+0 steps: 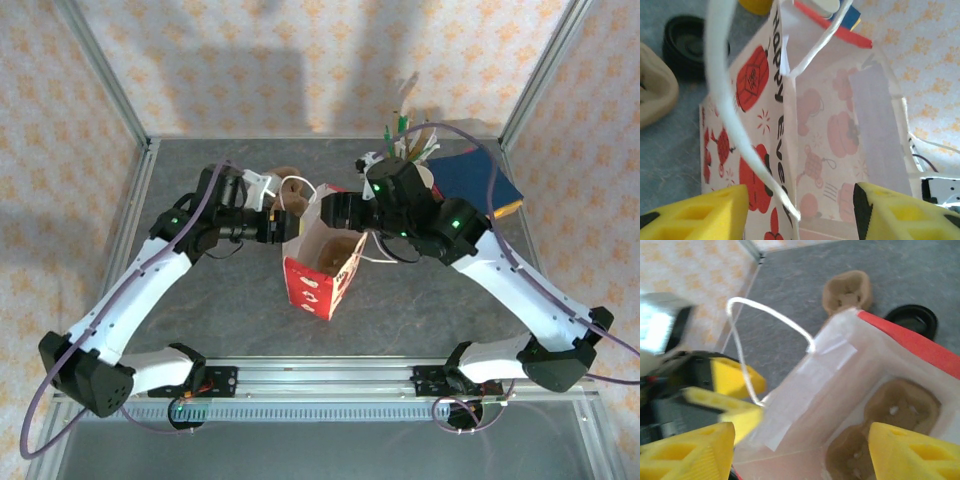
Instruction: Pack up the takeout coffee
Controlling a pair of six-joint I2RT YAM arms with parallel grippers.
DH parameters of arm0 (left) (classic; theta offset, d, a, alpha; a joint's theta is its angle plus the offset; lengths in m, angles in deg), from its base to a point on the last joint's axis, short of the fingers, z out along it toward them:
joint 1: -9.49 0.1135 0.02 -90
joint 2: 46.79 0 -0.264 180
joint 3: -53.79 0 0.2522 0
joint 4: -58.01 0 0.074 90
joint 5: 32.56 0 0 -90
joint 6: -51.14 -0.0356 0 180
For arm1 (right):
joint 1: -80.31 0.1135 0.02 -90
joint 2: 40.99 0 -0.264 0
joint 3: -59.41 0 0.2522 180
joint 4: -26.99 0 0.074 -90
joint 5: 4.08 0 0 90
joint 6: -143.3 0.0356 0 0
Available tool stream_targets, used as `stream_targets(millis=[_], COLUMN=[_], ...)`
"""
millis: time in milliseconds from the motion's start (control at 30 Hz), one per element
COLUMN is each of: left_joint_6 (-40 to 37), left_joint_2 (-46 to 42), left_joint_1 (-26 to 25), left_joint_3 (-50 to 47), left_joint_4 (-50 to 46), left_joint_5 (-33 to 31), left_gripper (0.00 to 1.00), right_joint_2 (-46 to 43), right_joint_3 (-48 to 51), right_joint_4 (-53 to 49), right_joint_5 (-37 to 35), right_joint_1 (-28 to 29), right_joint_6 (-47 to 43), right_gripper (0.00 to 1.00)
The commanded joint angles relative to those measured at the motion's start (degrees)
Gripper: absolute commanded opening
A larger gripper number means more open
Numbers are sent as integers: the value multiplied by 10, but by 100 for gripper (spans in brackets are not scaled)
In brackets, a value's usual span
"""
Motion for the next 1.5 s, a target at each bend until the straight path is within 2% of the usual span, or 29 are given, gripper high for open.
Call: stream_targets(millis=[0, 167, 400, 567, 900, 1033, 1267, 1467], left_joint_6=[-9, -10, -24, -28, -31, -28, -17, -4], left_joint_2=[-53, -115, -136, -146, -148, -151, -189, -228], left_joint_1=[3, 3, 3, 3, 3, 3, 3, 3], left_joint_3=[19, -20, -32, -51, -64, -59, -73, -99], left_joint_4=[45, 131, 152, 155, 164, 174, 220, 267], left_joint_5=[-81, -126, -138, -142, -158, -171, -227, -264], left_gripper=[66, 71, 71, 71, 71, 71, 71, 72], right_joint_2=[7, 20, 69, 94, 90, 63, -10, -66], right_joint_3=[-15, -22, -25, -26, -26, -2, 65, 135], right_joint_4=[-111, -185, -203, -189, -167, -120, -10, 70], right_joint_5=[-73, -146, -162, -134, -117, -87, -13, 72], right_joint_1=[0, 0, -5, -31, -45, -45, -43, -43], right_joint_6=[159, 218, 215, 192, 156, 113, 30, -47], right_gripper=[64, 62, 59, 45, 19, 9, 0, 0])
